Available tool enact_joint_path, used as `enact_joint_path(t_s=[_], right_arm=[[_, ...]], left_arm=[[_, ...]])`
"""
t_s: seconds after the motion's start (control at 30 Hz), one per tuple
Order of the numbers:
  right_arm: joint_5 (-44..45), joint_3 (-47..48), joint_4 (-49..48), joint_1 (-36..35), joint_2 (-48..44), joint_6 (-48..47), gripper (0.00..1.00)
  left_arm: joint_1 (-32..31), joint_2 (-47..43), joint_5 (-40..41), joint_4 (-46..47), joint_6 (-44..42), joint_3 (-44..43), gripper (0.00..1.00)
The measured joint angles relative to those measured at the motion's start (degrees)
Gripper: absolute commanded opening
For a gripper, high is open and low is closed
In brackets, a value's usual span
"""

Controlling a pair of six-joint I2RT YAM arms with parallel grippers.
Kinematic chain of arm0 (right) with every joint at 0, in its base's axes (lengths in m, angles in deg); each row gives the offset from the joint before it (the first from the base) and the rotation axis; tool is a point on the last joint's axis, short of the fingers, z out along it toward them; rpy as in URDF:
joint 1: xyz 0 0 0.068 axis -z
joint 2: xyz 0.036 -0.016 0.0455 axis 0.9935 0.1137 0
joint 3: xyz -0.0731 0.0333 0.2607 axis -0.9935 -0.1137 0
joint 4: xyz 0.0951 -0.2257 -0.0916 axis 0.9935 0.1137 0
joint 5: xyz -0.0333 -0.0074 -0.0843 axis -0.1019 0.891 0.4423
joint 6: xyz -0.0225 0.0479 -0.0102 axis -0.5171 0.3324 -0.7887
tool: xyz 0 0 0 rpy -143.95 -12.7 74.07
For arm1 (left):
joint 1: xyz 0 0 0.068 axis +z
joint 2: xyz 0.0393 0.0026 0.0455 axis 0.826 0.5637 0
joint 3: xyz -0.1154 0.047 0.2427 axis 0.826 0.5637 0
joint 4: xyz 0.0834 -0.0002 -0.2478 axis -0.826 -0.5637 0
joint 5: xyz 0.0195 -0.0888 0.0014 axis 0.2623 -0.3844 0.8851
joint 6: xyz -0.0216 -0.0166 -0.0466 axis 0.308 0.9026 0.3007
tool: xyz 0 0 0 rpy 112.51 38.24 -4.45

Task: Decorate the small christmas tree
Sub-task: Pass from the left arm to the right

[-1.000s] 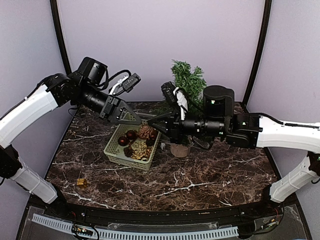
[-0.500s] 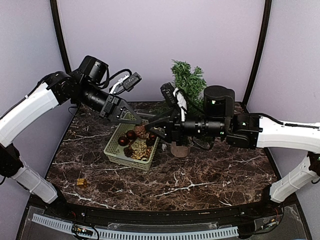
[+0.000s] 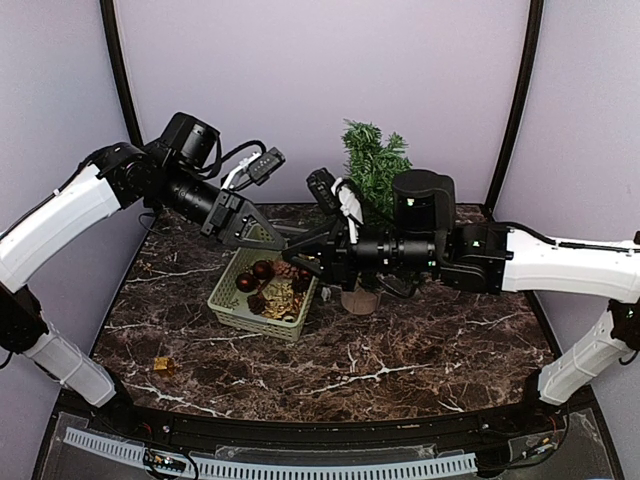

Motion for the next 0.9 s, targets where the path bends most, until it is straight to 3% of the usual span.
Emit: enact_joint_path(t_s=[0.47,0.7,0.73,0.8,0.9], right_arm=[[0.35,0.74,0.48,-0.37,1.16,-1.44,0.00],[0.61,0.66,0.22,-0.48,1.16,-1.53,0.00],[0.83,0.46,-0.15,-0.48,1.14,-1.51,0.00],[1.40,-0.24,-1.16,-0.48,1.03,-1.38,0.00],[3.48,-1.68,-2.80,-0.48,0.46,-0.83,0.00]], left_arm=[[0.00,0.35,-0.07,-0.17,-0.37,0.00,0.00],[0.02,0.35,-0.02,-0.13,-0.37,0.00,0.00],[0.02,0.35,0.02,-0.13,-0.37,0.00,0.03],[0.02,0.35,0.37,-0.11,-0.35,0.00,0.24],[0.00,0.26,1.14,0.55,-0.33,0.11,0.47]])
